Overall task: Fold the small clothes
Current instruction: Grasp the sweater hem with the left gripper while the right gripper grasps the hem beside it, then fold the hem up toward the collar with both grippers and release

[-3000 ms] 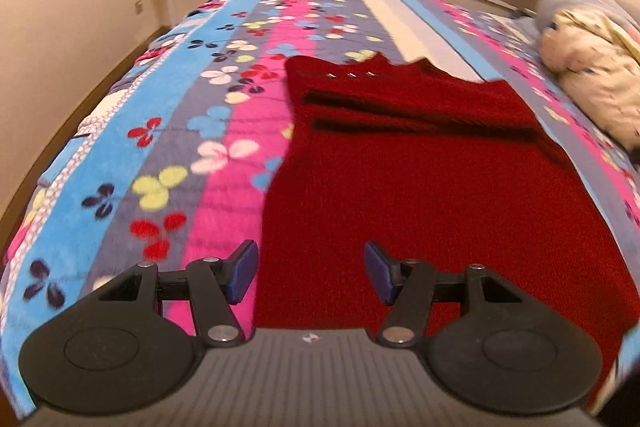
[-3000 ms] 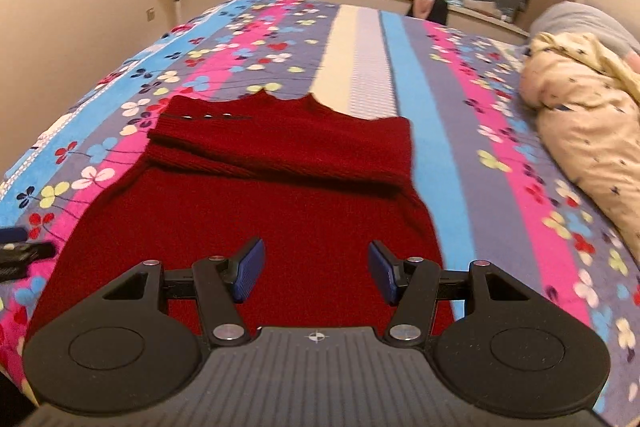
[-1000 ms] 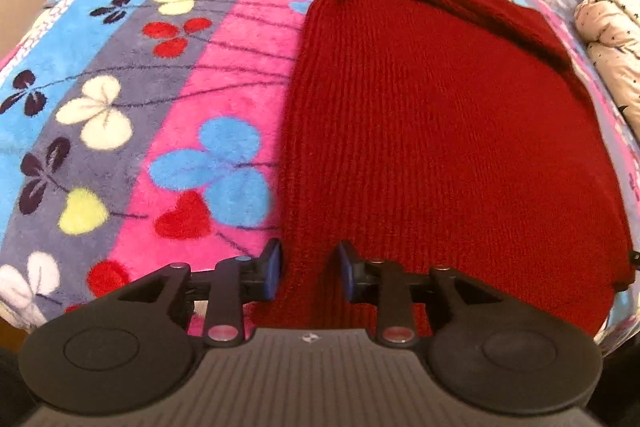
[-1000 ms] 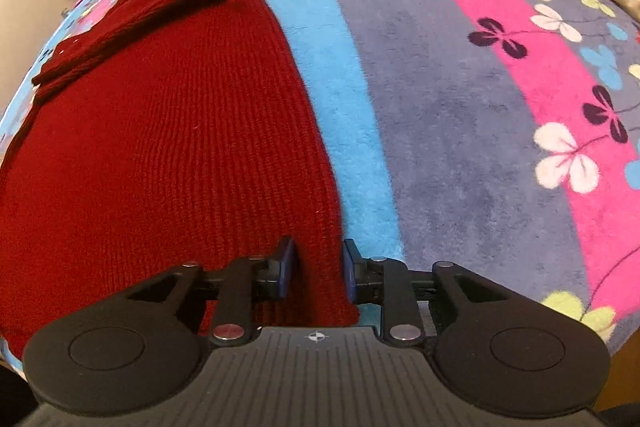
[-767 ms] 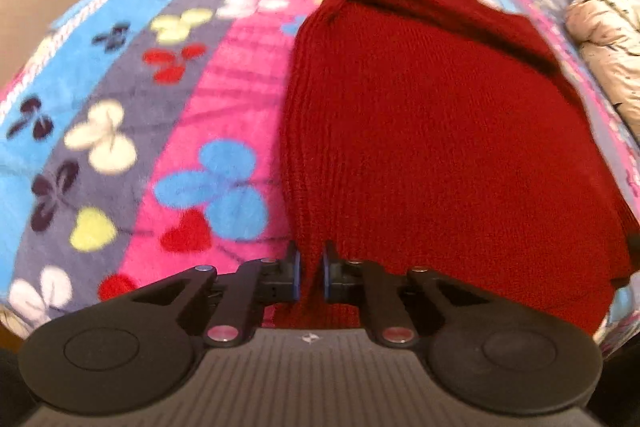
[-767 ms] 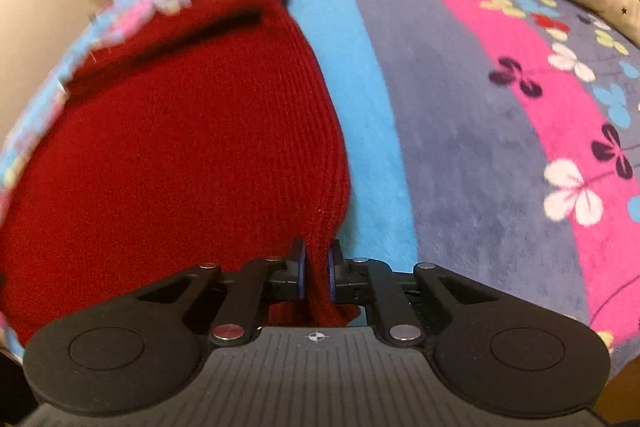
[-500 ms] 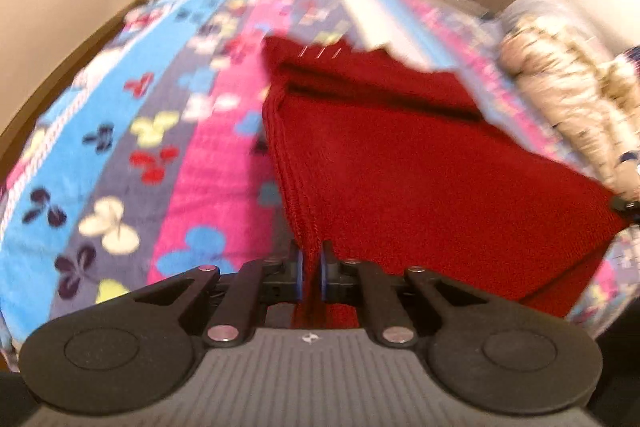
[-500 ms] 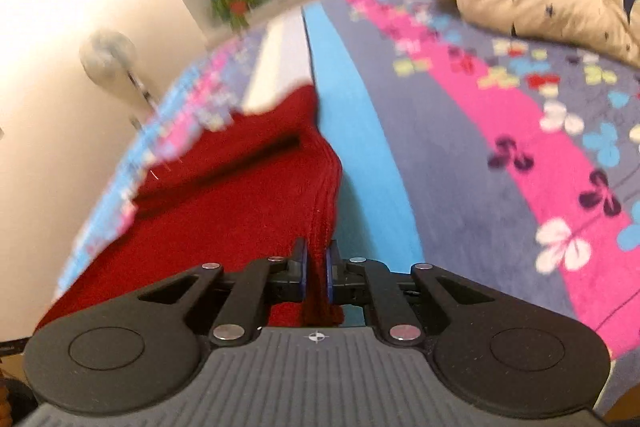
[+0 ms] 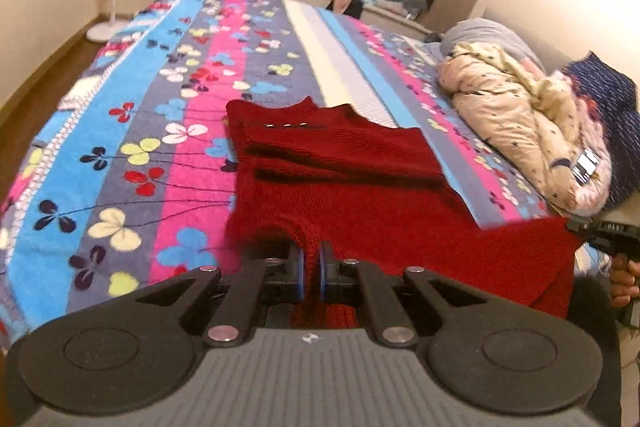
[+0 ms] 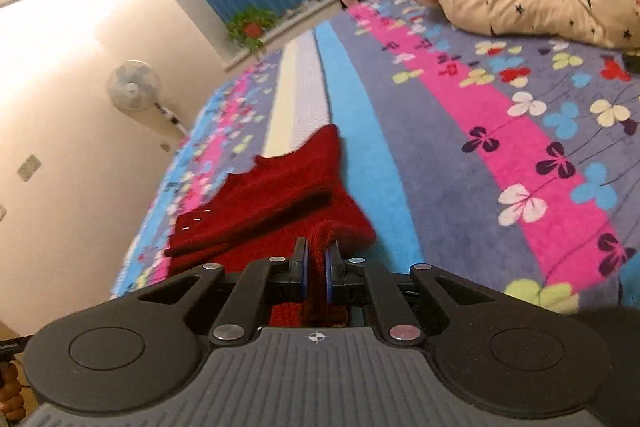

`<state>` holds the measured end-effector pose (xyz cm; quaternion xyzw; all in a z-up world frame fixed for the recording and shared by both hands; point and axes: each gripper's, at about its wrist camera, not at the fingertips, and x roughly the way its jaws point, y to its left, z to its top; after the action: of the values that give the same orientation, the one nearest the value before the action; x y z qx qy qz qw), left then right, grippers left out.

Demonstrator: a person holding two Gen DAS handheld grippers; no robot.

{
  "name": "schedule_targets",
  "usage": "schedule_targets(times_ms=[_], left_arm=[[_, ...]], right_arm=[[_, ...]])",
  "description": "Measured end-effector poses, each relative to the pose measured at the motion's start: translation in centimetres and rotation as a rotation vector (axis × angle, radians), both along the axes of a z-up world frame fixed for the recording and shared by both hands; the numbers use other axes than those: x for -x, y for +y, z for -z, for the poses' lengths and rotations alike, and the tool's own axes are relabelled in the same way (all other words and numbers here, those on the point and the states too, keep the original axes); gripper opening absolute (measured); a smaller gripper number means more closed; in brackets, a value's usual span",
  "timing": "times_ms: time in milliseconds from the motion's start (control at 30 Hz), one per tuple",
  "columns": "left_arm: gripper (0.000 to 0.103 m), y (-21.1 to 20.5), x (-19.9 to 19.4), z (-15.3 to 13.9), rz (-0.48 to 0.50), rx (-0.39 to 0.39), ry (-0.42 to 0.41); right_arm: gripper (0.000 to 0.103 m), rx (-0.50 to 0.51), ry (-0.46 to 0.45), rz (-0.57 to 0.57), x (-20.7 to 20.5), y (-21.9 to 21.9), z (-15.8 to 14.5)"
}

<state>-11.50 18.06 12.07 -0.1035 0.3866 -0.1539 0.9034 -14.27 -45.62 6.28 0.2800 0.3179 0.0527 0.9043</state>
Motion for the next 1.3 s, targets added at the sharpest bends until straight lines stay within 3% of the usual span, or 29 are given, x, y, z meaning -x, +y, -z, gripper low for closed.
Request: schedule_targets(times_ms=[167,267,333,400,467,500,600,667,767,833,900,1233,1300], left_arm=[[0.007,0.2,-12.2,3.8,-0.047,0.036,0.048],[0.007,0.3,-19.4,5.9,-0.067,0.029,0.064],[0.008,1.0,-22.9,8.0,-0.121,0.048,0.108],[0.012,2.0,-25.0,10.9,-0.154,0.123,0.151],[0.016,2.9,-25.7,13.0,-0.211,0.163,0.206],[0.019,3.4,-25.8,12.9,-0.241,0.181,0.205],[0.026,5.1,-25.1,10.9,-0.302,0.197,0.065],[0.029,6.5,-24.6,10.7,-0.351,0.241,0.051],[0.029,6.9,-24.6,11.3,-0.335,0.233,0.099],[0.041,6.3,-24.7,11.4,-0.294,0.176,0.111],[0.051,5.2,-24.6,11.6,-0.254,0.13,0.116],[0.056,0.7,-25.7,14.8,-0.147,-0.078,0.155],[0.056,0.2,-25.9,15.0,-0.138,-0.087,0.143]], right_arm=[[0.006,0.006,0.051,0.002,-11.6,-0.9,3.1],[0.006,0.063,0.107,0.017,-18.2,-0.6,5.1],[0.006,0.09,0.135,0.034,-20.9,-0.1,6.9],[0.006,0.1,0.164,0.023,-22.3,0.5,9.0],[0.008,0.101,0.234,0.081,-23.0,0.6,10.5],[0.009,0.078,0.215,0.109,-22.9,0.3,10.4],[0.011,0.096,0.11,0.164,-22.2,-0.3,9.0],[0.013,0.098,0.086,0.181,-21.6,-0.9,8.6],[0.031,0.039,0.081,0.158,-20.8,-1.4,9.0],[0.047,0.042,0.09,0.105,-20.7,-1.2,9.4],[0.055,0.059,0.113,0.045,-21.0,-0.4,9.7],[0.056,0.196,0.232,-0.076,-22.7,4.1,12.0],[0.044,0.226,0.209,-0.069,-22.5,4.6,11.8]])
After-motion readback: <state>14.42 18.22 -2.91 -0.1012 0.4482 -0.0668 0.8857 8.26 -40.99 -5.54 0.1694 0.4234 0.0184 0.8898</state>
